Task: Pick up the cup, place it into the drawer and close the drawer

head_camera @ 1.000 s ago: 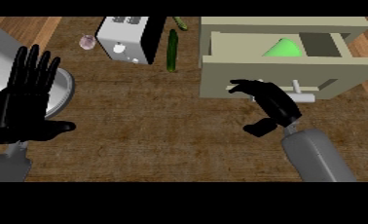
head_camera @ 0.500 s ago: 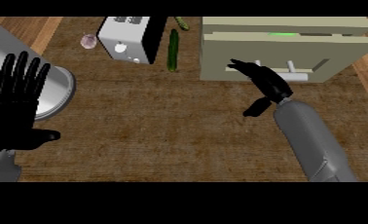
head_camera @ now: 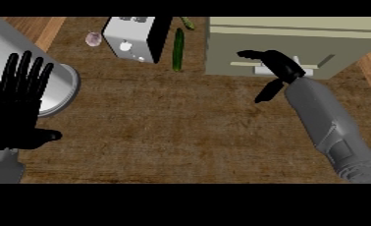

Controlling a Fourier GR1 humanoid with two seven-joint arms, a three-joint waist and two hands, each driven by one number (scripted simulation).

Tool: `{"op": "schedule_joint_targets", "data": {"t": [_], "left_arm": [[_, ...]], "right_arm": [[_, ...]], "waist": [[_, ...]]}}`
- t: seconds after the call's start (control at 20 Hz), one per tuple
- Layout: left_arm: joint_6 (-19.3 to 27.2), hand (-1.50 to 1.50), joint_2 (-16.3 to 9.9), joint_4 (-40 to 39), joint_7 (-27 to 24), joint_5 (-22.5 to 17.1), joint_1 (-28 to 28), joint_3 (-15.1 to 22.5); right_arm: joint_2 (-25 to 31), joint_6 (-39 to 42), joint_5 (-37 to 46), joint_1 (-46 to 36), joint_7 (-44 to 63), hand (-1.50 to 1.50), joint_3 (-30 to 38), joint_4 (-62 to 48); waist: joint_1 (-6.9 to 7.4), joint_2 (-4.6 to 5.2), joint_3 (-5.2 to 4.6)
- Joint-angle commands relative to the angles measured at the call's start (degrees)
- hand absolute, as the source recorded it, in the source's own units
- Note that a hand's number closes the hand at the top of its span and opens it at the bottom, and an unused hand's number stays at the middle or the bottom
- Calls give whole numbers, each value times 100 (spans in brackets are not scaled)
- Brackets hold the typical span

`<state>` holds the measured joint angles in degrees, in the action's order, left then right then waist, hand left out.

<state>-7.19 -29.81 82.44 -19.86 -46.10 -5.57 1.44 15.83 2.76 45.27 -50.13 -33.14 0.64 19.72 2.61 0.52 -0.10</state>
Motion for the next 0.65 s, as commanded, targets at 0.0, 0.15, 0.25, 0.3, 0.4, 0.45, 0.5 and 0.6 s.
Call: {"op": "schedule_joint_targets", "data": {"t": [0.0, 0.15, 0.25, 0.3, 0.4, 0.45, 0.5, 0.6], "left_arm": [[-107, -150, 122, -188, -107, 159, -143, 57], [-81, -150, 23, -133, -15, 166, -234, -8], [-76, -150, 131, -70, -4, 251, -232, 150], [-262, -150, -12, -212, 0, 122, -239, -16], [-207, -150, 114, -182, 0, 200, -222, 104], [-39, -150, 248, -94, -57, 315, -194, 196], [52, -150, 297, 1, -121, 411, -112, 228], [-115, -150, 130, -35, -61, 324, -105, 116]], "right_arm": [[291, 8, 23, -467, -9, -150, 197, -728], [397, 79, -79, -691, -30, -150, 338, -831], [389, -4, -36, -775, 99, -150, 329, -901], [484, 97, -50, -787, -2, -150, 341, -923], [478, 133, -80, -905, 52, -150, 385, -973], [602, 179, -59, -848, -77, -150, 371, -1005], [470, -78, -32, -649, -125, -150, 349, -1044], [586, 170, -81, -938, 47, -150, 402, -1095]], "waist": [[92, 111, 25], [167, 143, 30], [220, 160, 32], [275, 192, 32], [253, 169, 30], [256, 169, 33], [245, 149, 34], [325, 164, 32]]}}
